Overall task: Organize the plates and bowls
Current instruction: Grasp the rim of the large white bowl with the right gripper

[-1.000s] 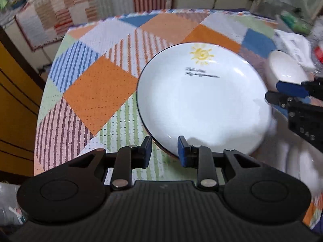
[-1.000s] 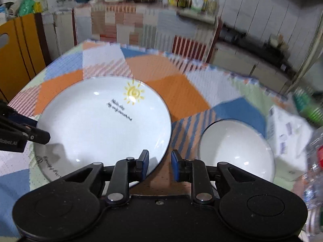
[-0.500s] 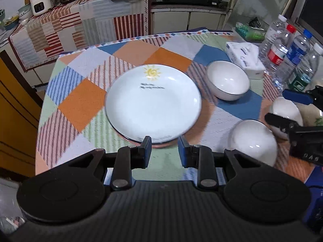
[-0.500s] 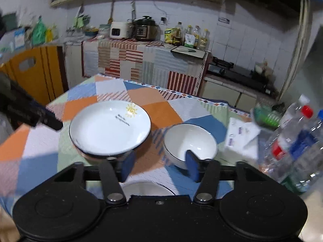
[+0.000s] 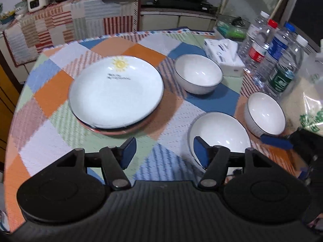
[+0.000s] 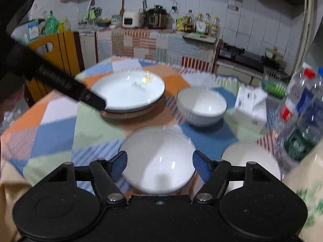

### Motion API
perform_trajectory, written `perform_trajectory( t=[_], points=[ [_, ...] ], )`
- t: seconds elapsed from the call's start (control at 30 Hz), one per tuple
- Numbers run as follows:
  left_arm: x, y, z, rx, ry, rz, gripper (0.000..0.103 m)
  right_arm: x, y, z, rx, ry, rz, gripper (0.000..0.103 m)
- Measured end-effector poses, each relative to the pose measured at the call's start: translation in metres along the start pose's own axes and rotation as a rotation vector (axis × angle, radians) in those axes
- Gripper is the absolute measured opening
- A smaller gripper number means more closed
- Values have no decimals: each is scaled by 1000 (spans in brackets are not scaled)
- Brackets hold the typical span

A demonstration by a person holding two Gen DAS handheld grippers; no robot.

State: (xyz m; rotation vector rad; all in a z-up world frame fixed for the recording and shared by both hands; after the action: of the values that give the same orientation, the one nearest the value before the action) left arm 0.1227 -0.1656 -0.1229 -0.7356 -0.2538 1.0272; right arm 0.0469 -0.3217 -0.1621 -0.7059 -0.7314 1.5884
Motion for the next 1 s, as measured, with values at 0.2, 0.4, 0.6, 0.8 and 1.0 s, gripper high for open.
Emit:
perform_trajectory(
  t=[0.2,0.4,0.6,0.8,1.0],
  points=[
    [-17,20,-21,22,67,11,62,9,34,-6,67,4,51,76],
    [-29,34,-45,50,85,8,62,7,45,-27,96,-20,7,88],
    [-26,40,-60,68,119,59,35,7,45,-57,106,2,32,90],
    [-15,39,-70,127,182,178,19,4,45,-75,87,-13,41,92],
    [-3,38,-49,131,187,154,19,15,42,-66,49,-50,40,91]
  ],
)
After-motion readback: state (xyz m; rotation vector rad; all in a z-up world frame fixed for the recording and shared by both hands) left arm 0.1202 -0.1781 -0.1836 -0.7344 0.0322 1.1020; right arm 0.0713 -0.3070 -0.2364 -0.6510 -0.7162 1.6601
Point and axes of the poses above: each gripper's, at about its wrist camera, not at the fingertips, and z roughly against the way its jaws point, x to its left, y to its underside, the point moved 5 cm from there along -z, roughly the way its jaws point, and after that the axes turned 5 degrees about -x, right-handed, at the moved point
